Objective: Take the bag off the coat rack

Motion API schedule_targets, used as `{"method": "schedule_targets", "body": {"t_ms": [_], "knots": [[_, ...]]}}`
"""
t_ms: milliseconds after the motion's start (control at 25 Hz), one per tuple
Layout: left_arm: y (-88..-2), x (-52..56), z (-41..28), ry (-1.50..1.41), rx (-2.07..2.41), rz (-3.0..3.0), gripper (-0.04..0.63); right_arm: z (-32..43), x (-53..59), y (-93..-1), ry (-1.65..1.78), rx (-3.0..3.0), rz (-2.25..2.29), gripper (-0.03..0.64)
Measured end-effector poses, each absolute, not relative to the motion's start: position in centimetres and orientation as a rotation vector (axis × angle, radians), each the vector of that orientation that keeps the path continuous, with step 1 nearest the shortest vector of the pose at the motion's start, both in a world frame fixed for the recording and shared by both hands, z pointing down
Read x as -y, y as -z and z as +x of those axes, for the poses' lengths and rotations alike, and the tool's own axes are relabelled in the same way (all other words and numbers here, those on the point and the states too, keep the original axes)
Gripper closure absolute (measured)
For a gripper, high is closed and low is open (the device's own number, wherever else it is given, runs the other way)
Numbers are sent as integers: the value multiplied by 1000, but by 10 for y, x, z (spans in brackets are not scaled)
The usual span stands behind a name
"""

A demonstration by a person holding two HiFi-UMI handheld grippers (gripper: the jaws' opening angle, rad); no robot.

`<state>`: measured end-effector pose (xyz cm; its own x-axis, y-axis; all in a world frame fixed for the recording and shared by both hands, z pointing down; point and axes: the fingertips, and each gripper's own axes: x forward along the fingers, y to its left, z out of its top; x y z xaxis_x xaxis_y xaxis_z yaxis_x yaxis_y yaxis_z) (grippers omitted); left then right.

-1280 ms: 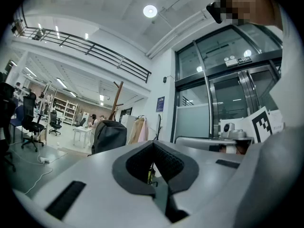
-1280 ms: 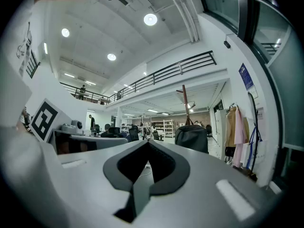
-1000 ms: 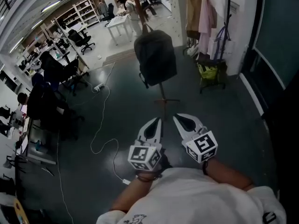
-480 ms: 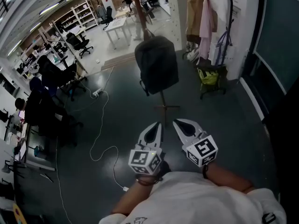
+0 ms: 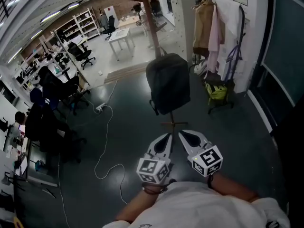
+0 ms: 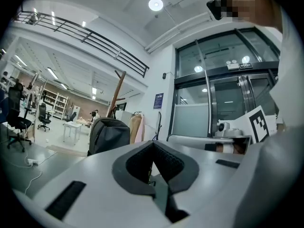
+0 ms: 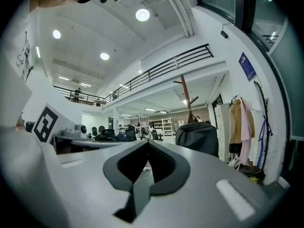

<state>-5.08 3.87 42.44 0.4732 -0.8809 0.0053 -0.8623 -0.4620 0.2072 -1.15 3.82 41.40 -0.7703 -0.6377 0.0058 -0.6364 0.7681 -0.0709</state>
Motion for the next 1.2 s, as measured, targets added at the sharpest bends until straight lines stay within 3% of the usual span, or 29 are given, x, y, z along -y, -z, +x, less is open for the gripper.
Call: {"method": "schedule_targets", "body": {"t_ms": [520,1200], "knots": [[-419,24,-127,140,1433,2593,595,-96,21,-412,138,-2916,-1098,614],[-436,75,-157,163,1492,2499,595,-110,85,-419,218,-2904,-1043,614]]}}
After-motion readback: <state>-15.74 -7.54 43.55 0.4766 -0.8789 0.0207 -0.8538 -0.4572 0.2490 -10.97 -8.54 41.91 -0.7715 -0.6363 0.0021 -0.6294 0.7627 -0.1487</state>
